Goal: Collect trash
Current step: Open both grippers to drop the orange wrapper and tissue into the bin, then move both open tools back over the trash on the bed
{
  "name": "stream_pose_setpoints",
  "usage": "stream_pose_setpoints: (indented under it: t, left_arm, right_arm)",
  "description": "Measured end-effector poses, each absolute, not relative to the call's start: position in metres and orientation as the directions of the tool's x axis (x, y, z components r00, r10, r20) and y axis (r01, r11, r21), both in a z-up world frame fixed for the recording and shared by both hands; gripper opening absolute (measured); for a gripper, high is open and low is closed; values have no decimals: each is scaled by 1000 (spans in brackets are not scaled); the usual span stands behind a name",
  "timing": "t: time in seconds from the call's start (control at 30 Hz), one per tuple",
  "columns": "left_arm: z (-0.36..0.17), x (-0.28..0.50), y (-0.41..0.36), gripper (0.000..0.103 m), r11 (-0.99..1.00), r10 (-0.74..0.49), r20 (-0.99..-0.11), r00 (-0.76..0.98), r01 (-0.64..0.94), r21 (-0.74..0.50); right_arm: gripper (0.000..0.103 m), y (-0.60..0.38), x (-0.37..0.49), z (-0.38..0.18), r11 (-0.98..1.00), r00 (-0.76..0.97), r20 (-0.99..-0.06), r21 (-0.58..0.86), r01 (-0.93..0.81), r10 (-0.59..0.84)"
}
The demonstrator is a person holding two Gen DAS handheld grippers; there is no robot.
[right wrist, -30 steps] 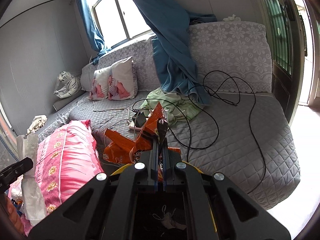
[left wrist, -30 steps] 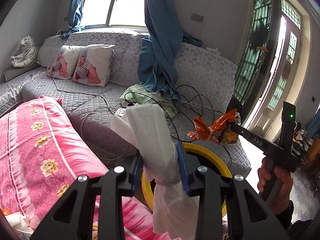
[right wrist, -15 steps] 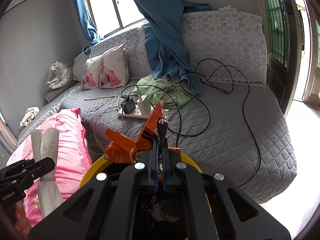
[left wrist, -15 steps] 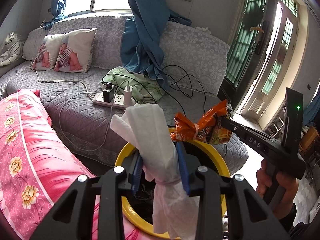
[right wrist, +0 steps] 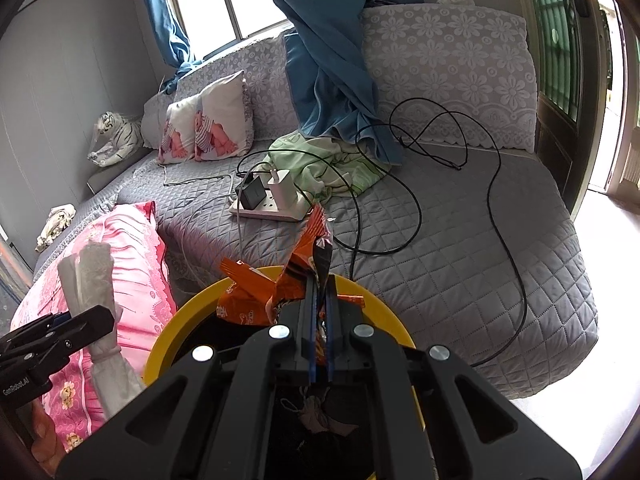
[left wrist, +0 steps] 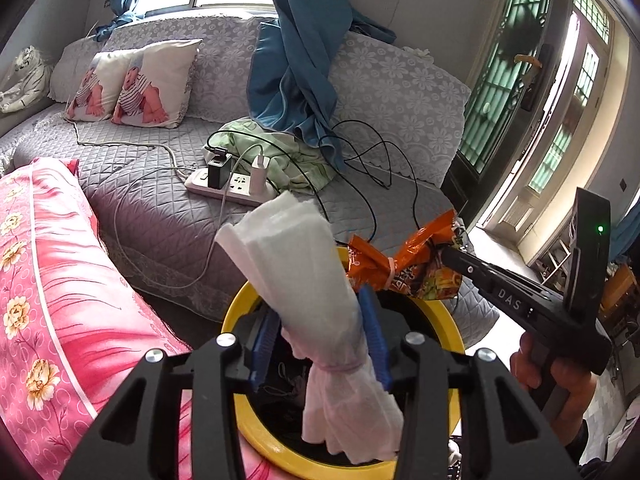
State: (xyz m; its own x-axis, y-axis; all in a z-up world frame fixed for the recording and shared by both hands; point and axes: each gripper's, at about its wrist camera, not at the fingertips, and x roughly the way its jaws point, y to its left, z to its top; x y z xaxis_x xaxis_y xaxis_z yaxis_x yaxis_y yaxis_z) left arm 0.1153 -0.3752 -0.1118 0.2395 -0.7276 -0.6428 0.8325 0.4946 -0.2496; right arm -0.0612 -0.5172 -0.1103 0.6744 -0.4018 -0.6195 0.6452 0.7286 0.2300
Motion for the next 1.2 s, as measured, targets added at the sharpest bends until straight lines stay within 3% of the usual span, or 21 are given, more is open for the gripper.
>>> stream_pose_setpoints:
  t: [0.1,0.17,0.23,0.3,0.33,0.93,1.07,1.2]
  left_arm:
    - [-112,116,-371,61,512,-730,-633,257,820,-256]
    - [-111,119,-370,62,519,-730,-632,260,813,-264]
    - [-111,122,-367,64,524,-732,-630,258,804,-280]
    - [-110,124,-364,66,532,-732,-627,266,799,-281]
    - [-109,124,-363,66,534,-732,-625,272,798,-279]
    - [-62,160,-278,67,694,-657,-583,478,687,-218]
    - [-49,174,-231,73,751,-616,-570,544,624,-216]
    - [-40,183,-175,80,814,-549,-551,629,551,-182]
  right_arm:
    - [4,-518,-60,-112,723,663,-628,222,654,-407]
    - [5,-520,-60,-113,716,656,-634,222,662,-409]
    - [13,-522,-61,-114,712,658,-635,233,662,-405]
    - [29,-522,-62,-114,710,661,-631,238,663,-406]
    - [32,-522,-63,-113,709,665,-626,242,662,-408]
    - [33,-499,-54,-89,762,723,-583,256,595,-370]
    - [47,-479,-41,-79,803,762,-558,260,536,-328]
    - [52,-453,-19,-70,853,795,-544,250,459,-268]
